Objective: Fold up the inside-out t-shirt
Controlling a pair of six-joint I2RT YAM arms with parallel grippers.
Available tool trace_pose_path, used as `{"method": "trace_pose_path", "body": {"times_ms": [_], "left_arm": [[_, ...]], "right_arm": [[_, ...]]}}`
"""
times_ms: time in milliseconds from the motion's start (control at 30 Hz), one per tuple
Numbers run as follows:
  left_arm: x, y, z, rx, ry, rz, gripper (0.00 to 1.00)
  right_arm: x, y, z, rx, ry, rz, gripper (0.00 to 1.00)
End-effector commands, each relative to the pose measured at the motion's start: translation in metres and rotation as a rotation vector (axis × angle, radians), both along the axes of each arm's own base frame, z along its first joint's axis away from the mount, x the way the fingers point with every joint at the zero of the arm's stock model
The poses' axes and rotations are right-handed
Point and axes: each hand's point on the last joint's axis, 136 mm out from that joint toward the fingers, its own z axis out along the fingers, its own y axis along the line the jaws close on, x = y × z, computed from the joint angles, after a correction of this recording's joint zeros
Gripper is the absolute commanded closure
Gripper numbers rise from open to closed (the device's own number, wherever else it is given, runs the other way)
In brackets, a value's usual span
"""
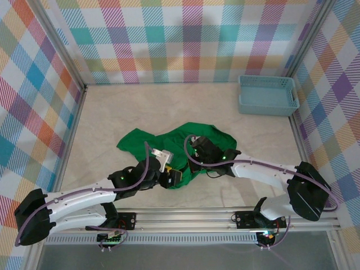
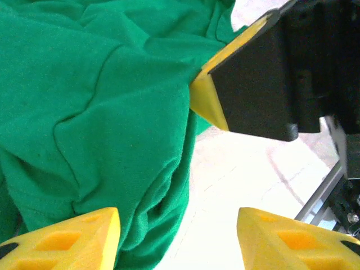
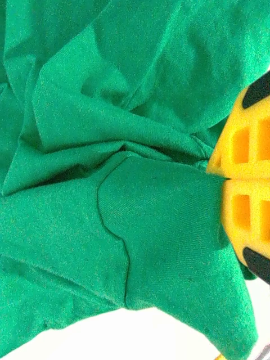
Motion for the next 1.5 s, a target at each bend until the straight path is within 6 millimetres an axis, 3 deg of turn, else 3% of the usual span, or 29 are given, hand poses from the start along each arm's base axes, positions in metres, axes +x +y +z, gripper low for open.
{"method": "trace_pose_path", "body": {"times_ms": [0,67,300,400,467,633,833,967,1100,1467], "left_arm": [[0.009,0.007,-0.002,0.089,-0.036,0.039,0.42],[0.018,0.01,-0.007,0.132,-0.037,0.086,0.45],[0.039,0.01,-0.012,0.149,-0.012,0.172,0.87],[0.041,0.018,-0.016,0.114,0.017,0.195,1.0],[0.04,0.022,-0.018,0.068,0.044,0.197,1.0],[0.032,0.013,-0.005,-0.107,0.09,0.129,1.0],[0.027,-0.002,0.025,-0.277,0.096,0.065,1.0],[0.027,0.002,0.048,-0.373,0.073,0.062,1.0],[0.028,0.009,0.054,-0.369,0.057,0.081,1.0],[0.03,0.003,0.049,-0.375,0.081,0.071,1.0]], "right_arm": [[0.0,0.02,0.022,0.063,-0.037,0.057,1.0],[-0.002,0.022,0.023,0.065,-0.038,0.07,1.0],[-0.011,0.017,0.015,0.048,-0.094,0.155,1.0],[-0.015,0.006,0.007,0.018,-0.159,0.209,1.0],[-0.013,-0.003,0.001,-0.005,-0.181,0.215,1.0],[0.004,-0.022,-0.018,-0.116,-0.213,0.161,0.98],[0.009,-0.029,-0.003,-0.128,-0.292,0.137,0.89],[0.013,-0.046,-0.015,-0.2,-0.278,0.076,0.94],[0.01,-0.05,-0.023,-0.181,-0.233,0.035,0.93],[-0.026,-0.019,0.053,0.098,-0.359,0.234,0.68]]}}
